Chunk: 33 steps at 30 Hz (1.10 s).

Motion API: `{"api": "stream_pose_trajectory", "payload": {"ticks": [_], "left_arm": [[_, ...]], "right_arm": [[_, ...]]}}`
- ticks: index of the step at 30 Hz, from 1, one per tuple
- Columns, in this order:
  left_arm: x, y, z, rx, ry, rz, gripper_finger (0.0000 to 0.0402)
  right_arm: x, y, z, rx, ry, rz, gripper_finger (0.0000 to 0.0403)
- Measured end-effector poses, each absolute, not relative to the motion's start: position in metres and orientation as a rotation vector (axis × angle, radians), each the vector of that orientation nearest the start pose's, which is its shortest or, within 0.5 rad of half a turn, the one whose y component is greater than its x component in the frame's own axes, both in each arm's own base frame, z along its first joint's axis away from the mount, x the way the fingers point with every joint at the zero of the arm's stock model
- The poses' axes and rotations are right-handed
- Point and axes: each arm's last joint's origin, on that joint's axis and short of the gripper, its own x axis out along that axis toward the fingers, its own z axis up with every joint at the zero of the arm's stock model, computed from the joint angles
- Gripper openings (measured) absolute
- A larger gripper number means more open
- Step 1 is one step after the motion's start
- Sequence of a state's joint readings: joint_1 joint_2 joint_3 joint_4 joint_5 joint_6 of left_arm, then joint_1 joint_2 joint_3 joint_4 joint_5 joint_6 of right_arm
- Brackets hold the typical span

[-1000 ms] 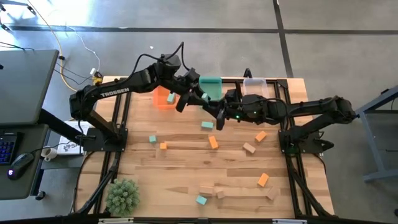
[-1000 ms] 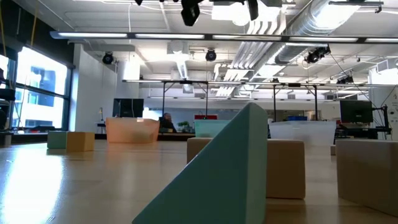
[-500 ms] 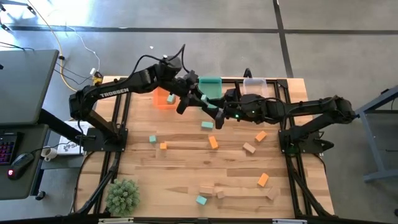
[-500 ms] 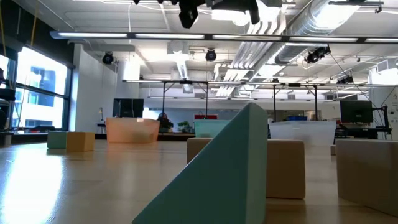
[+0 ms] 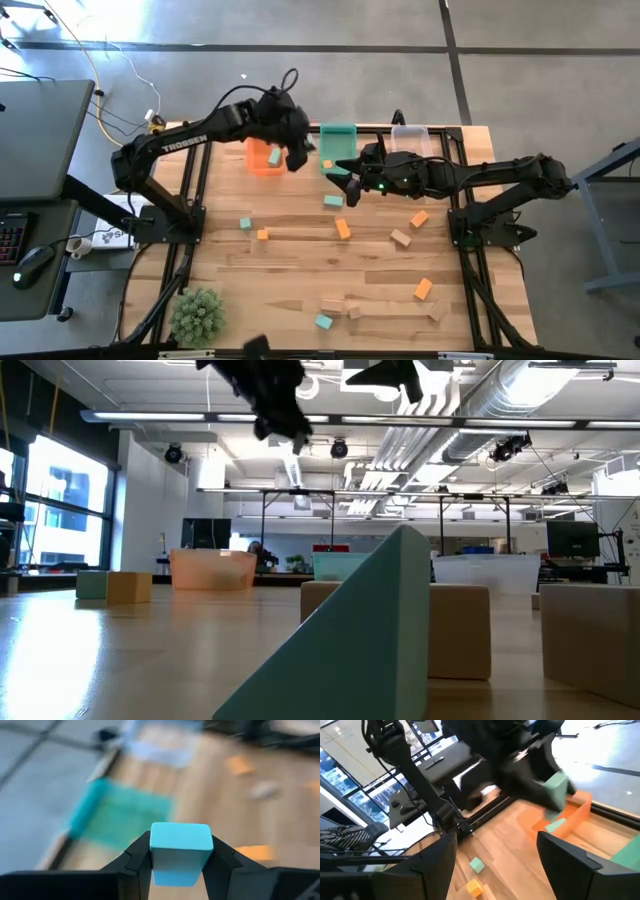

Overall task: Sort & place blocks by color
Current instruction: Put the light blue block into the orange bin

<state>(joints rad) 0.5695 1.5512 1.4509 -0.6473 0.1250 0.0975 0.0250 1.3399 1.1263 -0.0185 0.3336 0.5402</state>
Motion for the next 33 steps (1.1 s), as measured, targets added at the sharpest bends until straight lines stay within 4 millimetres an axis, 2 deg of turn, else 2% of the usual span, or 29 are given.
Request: {"api": "stream_pose_trajectory", "payload": {"ticks": [5,12,17,27,33], "left_arm": [[0.269,0.204,0.324,-0.201,0.829,0.591,0.0107],[0.256,0.245,0.296,-0.321,0.895,0.739,0.0106],[0.248,0.268,0.275,-0.381,0.955,0.861,0.0107],[0.241,0.294,0.236,-0.456,1.07,0.953,0.0108],[0.235,0.305,0.22,-0.5,1.1,0.993,0.0106]], "right_arm": [[0.304,-0.002,0.345,0.49,0.148,-0.363,0.0261],[0.304,-0.006,0.343,0.483,0.159,-0.38,0.0261],[0.304,-0.01,0.343,0.483,0.162,-0.393,0.0261],[0.303,-0.012,0.341,0.481,0.175,-0.4,0.0261],[0.303,-0.012,0.341,0.488,0.177,-0.4,0.0262]]}}
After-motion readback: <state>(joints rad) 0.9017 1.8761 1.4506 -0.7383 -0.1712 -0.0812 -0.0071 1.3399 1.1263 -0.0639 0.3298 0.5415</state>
